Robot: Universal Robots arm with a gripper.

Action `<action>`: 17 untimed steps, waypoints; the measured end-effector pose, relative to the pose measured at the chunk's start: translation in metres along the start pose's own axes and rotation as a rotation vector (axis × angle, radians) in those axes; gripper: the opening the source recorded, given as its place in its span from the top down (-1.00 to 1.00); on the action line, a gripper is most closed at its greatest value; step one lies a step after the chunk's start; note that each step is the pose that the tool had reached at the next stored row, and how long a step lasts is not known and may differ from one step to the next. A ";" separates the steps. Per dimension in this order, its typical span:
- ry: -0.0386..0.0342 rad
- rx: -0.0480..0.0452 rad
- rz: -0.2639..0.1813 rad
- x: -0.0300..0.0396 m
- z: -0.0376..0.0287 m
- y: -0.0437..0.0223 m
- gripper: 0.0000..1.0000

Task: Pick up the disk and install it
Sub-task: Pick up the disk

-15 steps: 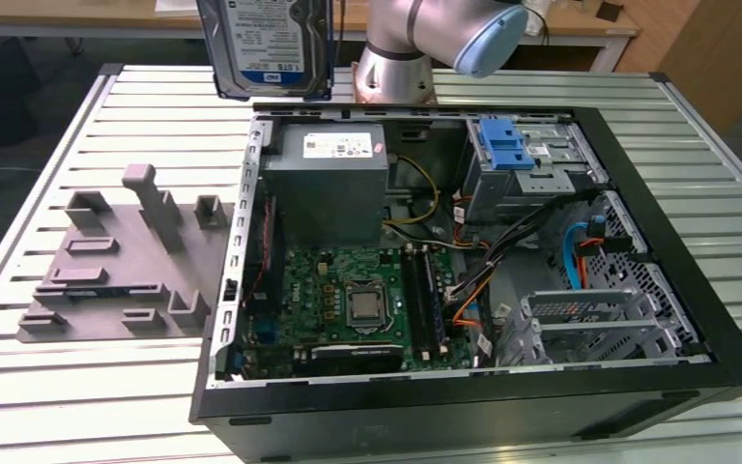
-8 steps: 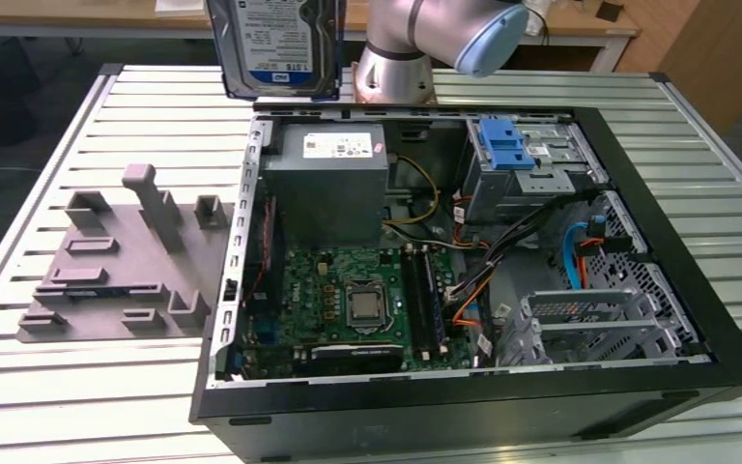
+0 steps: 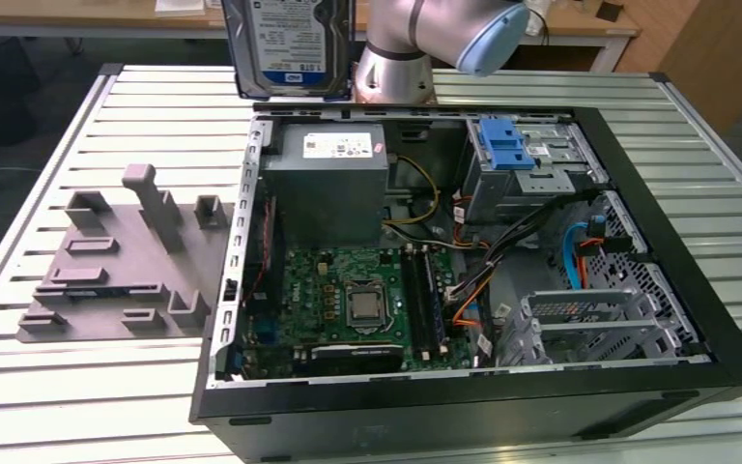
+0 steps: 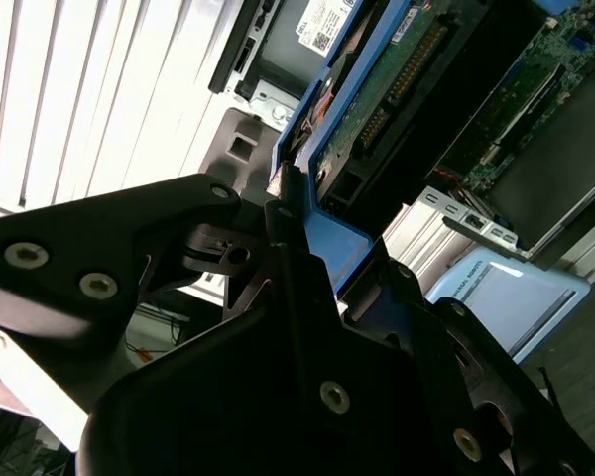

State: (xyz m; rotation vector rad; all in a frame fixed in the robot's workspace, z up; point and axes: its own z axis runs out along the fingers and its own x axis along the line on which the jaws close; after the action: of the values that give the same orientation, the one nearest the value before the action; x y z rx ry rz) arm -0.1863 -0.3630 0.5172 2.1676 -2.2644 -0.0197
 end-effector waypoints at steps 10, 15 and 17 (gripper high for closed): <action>0.0000 0.0000 0.000 -0.0006 -0.0002 -0.0164 0.27; 0.0000 0.0000 0.000 -0.0010 -0.0004 -0.0262 0.27; 0.0000 0.0000 0.000 -0.0011 -0.0004 -0.0307 0.27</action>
State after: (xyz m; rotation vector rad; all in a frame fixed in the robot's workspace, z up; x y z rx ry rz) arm -0.1556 -0.3632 0.5172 2.1675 -2.2645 -0.0197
